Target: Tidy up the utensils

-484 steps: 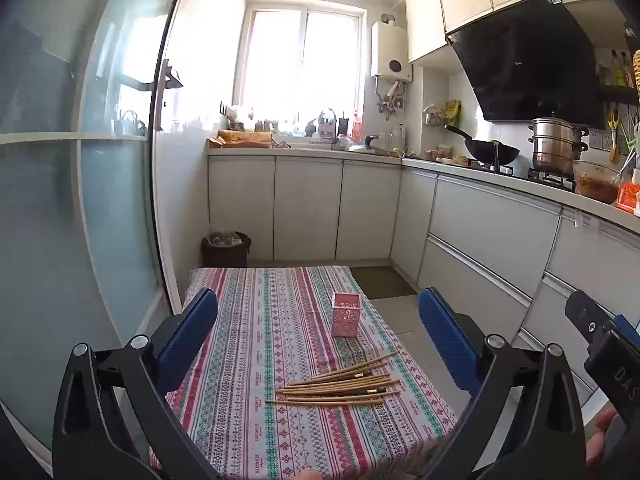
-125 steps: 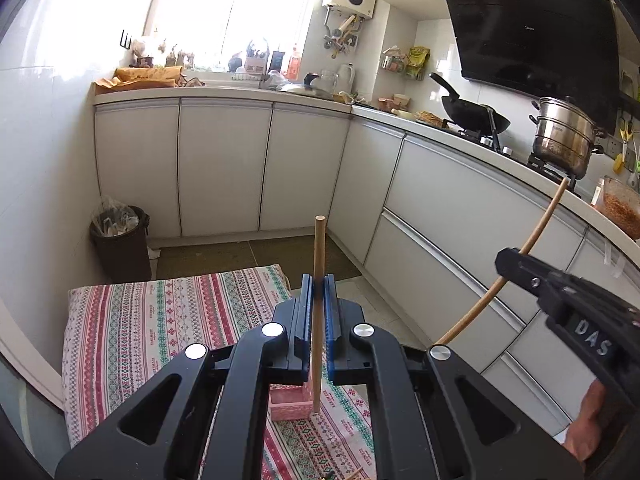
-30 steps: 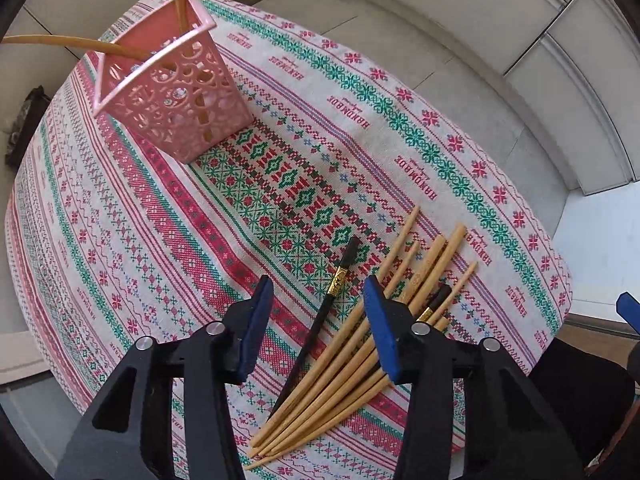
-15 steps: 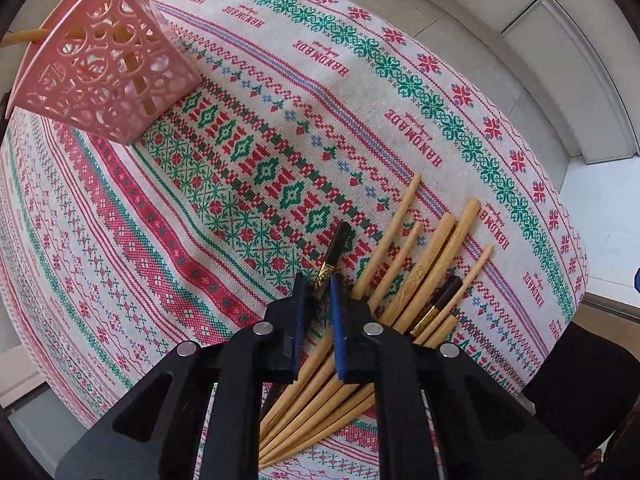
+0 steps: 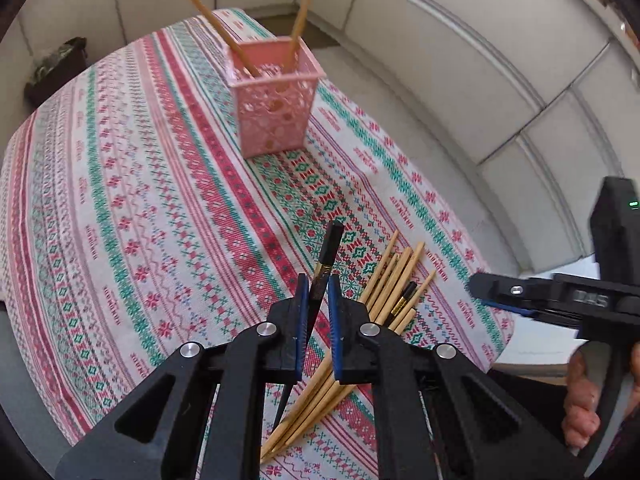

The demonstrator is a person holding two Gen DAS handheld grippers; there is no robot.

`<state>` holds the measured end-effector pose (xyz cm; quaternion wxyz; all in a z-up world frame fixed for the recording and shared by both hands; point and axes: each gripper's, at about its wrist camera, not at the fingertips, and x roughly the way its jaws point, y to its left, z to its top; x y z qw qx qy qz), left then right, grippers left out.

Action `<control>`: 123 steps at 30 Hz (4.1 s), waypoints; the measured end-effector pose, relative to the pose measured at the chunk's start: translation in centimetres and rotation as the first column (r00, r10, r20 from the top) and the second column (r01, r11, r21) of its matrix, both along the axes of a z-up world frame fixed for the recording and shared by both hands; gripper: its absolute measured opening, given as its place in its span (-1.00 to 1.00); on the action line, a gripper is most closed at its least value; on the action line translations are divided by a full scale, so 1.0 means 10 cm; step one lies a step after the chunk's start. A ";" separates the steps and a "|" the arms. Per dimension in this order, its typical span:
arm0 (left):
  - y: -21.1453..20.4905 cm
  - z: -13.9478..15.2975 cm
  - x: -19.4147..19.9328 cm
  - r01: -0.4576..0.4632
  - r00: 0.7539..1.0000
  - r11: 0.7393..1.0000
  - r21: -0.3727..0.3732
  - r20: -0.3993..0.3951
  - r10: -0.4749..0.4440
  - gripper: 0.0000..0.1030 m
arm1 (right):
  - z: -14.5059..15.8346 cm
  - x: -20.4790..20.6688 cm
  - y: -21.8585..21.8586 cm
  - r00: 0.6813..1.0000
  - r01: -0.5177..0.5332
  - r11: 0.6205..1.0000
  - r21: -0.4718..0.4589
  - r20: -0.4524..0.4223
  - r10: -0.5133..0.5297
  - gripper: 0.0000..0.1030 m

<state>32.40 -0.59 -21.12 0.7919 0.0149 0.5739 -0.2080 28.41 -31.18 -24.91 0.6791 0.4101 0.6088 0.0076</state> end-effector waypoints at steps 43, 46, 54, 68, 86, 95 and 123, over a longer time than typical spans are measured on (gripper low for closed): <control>0.57 1.30 -0.48 -0.057 0.942 0.970 -0.237 0.308 0.131 -0.87 | -0.40 0.00 1.30 0.979 -0.041 0.882 -0.470 -0.193 -0.058 -0.81; 0.51 1.32 -0.52 -0.044 0.943 0.975 -0.216 0.315 0.112 -0.87 | -0.37 -0.12 1.38 0.994 -0.012 0.868 -0.496 -0.101 -0.044 -0.86; 0.25 1.40 -0.75 -0.026 0.929 0.983 -0.184 0.358 0.092 -0.88 | 0.21 -0.57 1.27 0.987 0.117 0.855 -0.506 0.157 -0.042 -0.85; -0.21 1.35 -1.29 -0.094 0.898 0.970 -0.224 0.402 0.180 -0.88 | 1.63 -1.11 0.55 0.858 0.270 0.794 -0.545 0.510 0.058 -0.85; -0.26 1.64 -1.33 -0.126 0.855 0.967 -0.223 0.470 0.220 -0.89 | 2.12 -1.19 0.46 0.791 0.305 0.806 -0.507 0.606 0.082 -0.85; -0.23 1.70 -1.13 -0.152 0.830 0.958 -0.241 0.495 0.256 -0.89 | 2.24 -1.03 0.49 0.755 0.319 0.783 -0.533 0.643 0.130 -0.85; -0.21 1.53 0.74 -0.279 0.744 0.936 -0.214 0.568 0.352 -0.89 | 3.20 0.38 0.60 0.458 0.413 0.787 -0.459 0.851 0.256 -0.85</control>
